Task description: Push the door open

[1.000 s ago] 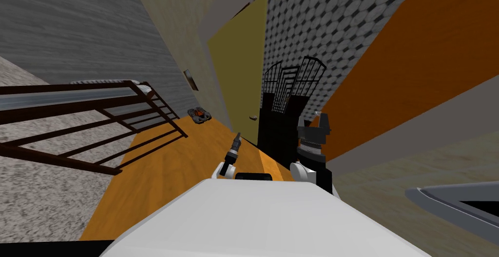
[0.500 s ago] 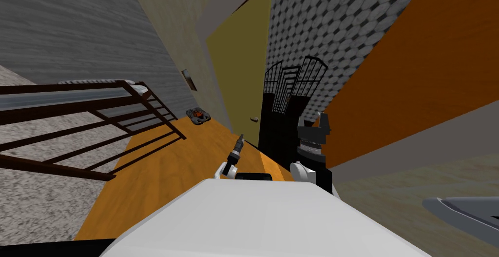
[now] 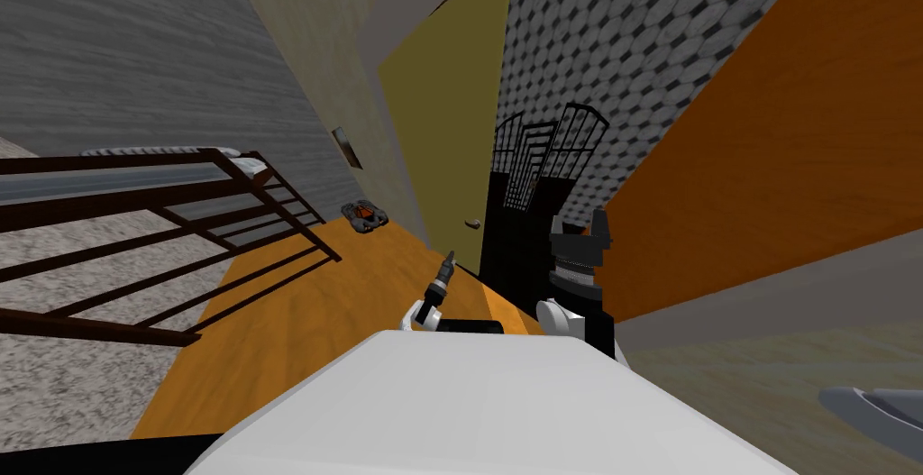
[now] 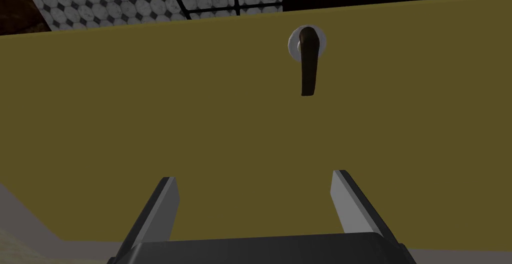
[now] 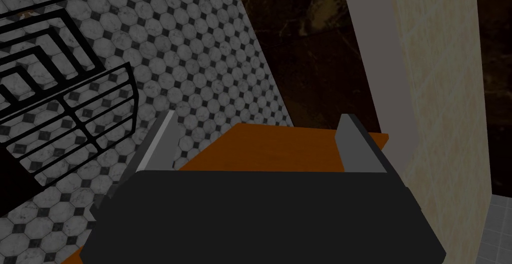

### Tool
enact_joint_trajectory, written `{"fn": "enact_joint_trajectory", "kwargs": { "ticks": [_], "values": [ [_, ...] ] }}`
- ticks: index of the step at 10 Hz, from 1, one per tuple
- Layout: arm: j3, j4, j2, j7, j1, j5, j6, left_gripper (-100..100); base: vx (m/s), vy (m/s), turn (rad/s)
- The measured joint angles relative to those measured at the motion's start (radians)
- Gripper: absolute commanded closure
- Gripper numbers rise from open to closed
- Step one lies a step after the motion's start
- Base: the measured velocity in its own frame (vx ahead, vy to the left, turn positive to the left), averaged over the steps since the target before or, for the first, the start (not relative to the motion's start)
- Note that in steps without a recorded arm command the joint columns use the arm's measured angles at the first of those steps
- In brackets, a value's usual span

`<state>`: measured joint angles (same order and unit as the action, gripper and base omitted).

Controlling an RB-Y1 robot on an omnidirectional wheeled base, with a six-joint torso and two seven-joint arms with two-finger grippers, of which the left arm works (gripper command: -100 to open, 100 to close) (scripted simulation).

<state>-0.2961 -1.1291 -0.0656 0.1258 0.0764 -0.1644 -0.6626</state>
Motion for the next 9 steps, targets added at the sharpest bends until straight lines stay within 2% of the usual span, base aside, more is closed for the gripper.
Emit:
{"fn": "enact_joint_trajectory", "kwargs": {
  "ticks": [2,9],
  "values": [
    [-0.01,0.054,0.005,0.006,-0.023,-0.004,-0.015,-100,0.094,0.055,-0.019],
    [-0.045,0.195,0.023,0.028,-0.086,-0.019,-0.053,-100,0.094,0.049,-0.016]
  ]
}}
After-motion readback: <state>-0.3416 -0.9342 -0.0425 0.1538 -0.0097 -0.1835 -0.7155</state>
